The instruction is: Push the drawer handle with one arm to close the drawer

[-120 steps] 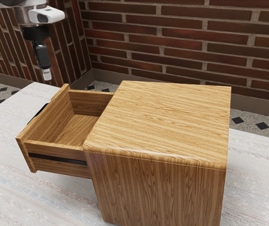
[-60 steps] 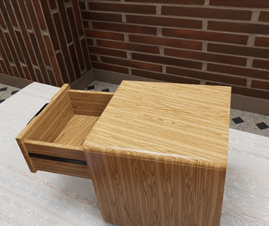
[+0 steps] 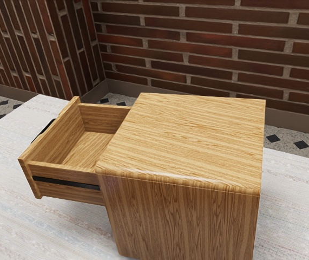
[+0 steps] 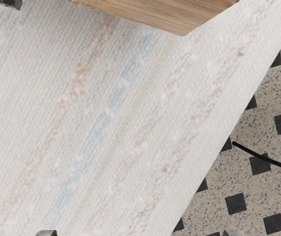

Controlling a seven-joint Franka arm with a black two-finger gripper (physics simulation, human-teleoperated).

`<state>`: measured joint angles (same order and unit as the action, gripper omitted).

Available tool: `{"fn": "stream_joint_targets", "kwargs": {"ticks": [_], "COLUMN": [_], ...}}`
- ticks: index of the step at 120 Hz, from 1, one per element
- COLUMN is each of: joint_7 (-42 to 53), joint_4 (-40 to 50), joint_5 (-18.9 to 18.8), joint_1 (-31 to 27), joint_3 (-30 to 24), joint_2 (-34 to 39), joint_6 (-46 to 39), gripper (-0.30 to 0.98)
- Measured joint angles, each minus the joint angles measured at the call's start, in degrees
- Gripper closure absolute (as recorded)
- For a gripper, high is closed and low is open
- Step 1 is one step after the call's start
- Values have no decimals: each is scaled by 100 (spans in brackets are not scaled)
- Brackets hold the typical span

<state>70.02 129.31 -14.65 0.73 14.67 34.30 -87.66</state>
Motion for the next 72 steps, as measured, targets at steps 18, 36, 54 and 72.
{"fn": "stream_joint_targets", "kwargs": {"ticks": [18,36,54,72], "joint_7": [536,964,1313,1602], "joint_4": [251,321,296,219], "joint_5": [196,377,429,509], "joint_1": [-53,9,47,-4], "joint_3": [63,71,72,72], "joint_2": [-150,-232,-497,-831], "joint_6": [-1113,-1850,-2243,-2550], "gripper": [43,60,71,75]}}
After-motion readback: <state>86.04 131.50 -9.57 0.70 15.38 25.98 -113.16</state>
